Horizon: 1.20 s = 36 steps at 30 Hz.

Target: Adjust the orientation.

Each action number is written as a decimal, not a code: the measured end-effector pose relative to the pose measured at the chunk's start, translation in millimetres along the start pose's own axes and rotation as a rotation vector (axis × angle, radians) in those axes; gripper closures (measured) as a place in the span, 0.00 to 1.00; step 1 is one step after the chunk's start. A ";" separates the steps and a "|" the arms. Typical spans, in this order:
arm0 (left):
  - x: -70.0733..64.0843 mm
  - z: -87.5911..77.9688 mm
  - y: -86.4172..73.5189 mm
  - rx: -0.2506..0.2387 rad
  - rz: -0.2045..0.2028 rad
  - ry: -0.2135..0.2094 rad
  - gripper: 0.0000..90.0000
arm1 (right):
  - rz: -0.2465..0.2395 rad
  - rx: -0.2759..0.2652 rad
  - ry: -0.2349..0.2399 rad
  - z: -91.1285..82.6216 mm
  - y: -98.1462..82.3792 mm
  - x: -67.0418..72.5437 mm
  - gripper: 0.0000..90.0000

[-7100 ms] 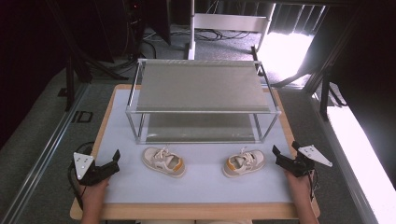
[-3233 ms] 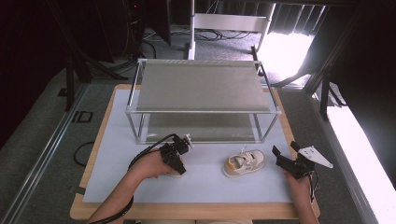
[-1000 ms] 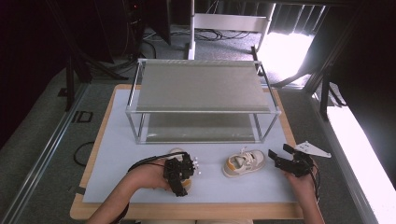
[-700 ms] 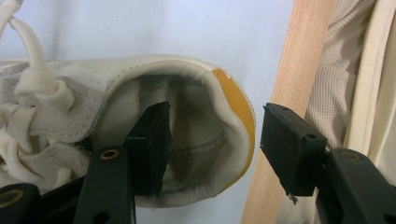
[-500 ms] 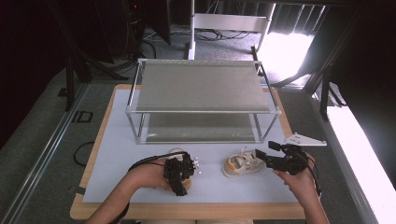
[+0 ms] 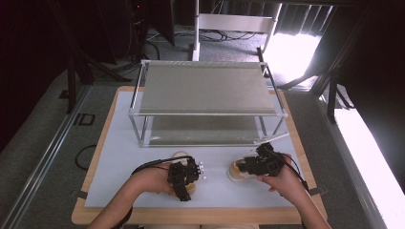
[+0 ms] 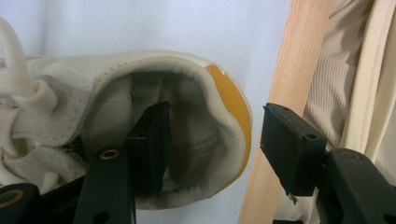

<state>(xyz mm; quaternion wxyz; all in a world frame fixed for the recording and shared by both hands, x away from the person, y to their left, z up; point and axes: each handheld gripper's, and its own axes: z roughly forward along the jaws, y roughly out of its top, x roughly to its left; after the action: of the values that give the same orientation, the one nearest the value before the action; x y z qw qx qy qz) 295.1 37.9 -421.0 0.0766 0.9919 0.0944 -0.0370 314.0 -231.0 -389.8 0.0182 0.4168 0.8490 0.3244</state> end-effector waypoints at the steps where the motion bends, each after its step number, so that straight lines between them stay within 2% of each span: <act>1: -0.1 0.3 0.1 0.002 -0.001 -0.003 0.47 | 0.001 0.022 0.004 3.1 1.1 0.3 0.61; 4: -0.2 1.0 0.4 0.002 -0.003 -0.012 0.47 | -0.002 0.098 0.003 15.1 5.8 1.6 0.64; 10: 0.7 1.8 1.5 0.001 -0.005 -0.016 0.48 | -0.005 0.188 0.009 34.4 16.3 2.1 0.71; 14: 0.5 2.1 1.3 0.005 -0.011 -0.024 0.48 | -0.020 0.259 -0.008 50.3 19.4 4.1 0.73; 16: 0.8 2.5 1.3 0.002 -0.017 -0.028 0.49 | -0.029 0.275 -0.026 55.4 19.7 4.8 0.76; 19: 0.7 2.5 1.0 -0.001 -0.017 -0.028 0.49 | -0.044 0.302 -0.006 61.4 19.1 6.2 0.84; 23: 1.0 2.2 -0.1 -0.005 -0.017 -0.029 0.49 | -0.078 0.330 -0.005 60.3 19.4 9.2 0.86; 26: 1.3 2.0 -1.0 -0.012 -0.019 -0.027 0.50 | -0.121 0.336 0.016 58.1 17.8 7.9 0.87; 27: 1.6 1.8 -1.5 -0.013 -0.024 -0.030 0.51 | -0.145 0.336 0.022 56.4 17.5 7.5 0.87; 29: 1.8 1.7 -1.8 -0.015 -0.026 -0.034 0.51 | -0.231 0.346 0.036 52.6 15.9 6.9 0.86; 30: 1.8 1.7 -1.8 -0.015 -0.026 -0.034 0.51 | -0.231 0.346 0.036 52.6 15.9 6.9 0.86; 31: 2.4 1.5 -1.6 -0.015 -0.025 -0.034 0.51 | -0.272 0.354 0.035 51.9 14.9 7.4 0.86; 32: 2.4 1.7 -1.6 -0.017 -0.027 -0.036 0.51 | -0.411 0.382 0.022 50.5 11.7 9.6 0.86; 34: 2.7 1.6 -1.3 -0.016 -0.026 -0.036 0.51 | -0.492 0.407 0.033 48.9 10.0 12.5 0.86; 36: 3.2 1.6 -0.9 -0.017 -0.041 -0.036 0.52 | -0.590 0.415 0.086 46.0 8.4 15.3 0.86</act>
<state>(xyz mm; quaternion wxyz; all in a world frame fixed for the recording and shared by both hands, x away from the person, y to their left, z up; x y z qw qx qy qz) 298.0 39.1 -423.1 0.0860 0.9883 0.1135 -0.0553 323.8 -191.7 -417.7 -0.0097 0.1349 0.9804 0.1432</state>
